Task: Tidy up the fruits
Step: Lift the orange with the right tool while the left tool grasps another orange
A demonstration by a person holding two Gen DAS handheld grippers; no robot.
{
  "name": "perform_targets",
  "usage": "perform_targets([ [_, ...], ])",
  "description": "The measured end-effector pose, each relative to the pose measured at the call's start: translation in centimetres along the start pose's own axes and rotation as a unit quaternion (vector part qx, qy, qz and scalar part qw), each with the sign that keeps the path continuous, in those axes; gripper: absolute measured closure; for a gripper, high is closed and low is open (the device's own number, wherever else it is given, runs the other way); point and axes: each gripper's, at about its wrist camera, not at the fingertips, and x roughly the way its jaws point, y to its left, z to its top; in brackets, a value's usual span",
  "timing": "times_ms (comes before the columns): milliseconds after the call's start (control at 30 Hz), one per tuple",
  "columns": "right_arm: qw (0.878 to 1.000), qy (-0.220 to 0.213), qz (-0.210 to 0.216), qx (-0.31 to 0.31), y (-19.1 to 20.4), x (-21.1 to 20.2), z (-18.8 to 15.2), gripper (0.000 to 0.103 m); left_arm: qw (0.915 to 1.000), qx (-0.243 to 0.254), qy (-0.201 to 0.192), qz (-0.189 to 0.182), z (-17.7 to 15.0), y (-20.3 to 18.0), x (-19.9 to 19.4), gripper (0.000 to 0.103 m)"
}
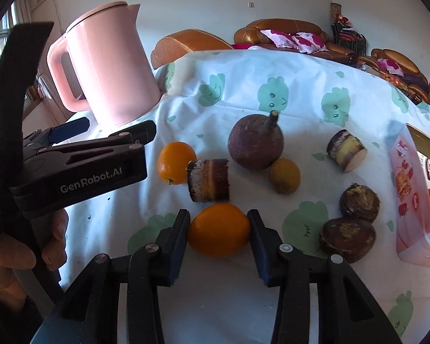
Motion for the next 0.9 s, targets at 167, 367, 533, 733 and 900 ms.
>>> perform_targets([
  [167,0.999,-0.05,-0.021,0.007,-1.9,-3.0,-0.8,0.06,0.9998,0.019,0.001,-0.009,-0.2,-0.7,-0.2,0.0],
  [367,0.997,-0.066,-0.026,0.024,-3.7,-4.3,-1.2,0.06,0.9979,0.061,0.007,-0.021,-0.8,-1.9,-0.3,0.002],
  [533,0.997,-0.068,-0.026,0.026,-4.5,-4.6,-1.3,0.06,0.9925,0.105,0.01,-0.061,-1.3,-1.5,-1.2,0.002],
  [733,0.997,-0.072,-0.02,0.033,-5.0,-4.9,-1.2,0.06,0.9858,0.143,-0.004,-0.087,-2.1,-1.7,-2.0,0.002],
  [900,0.996,-0.077,-0.008,0.036,-5.0,-5.3,-1.2,0.06,0.9862,0.137,0.029,-0.088,-1.7,-3.2,0.1,0.015],
])
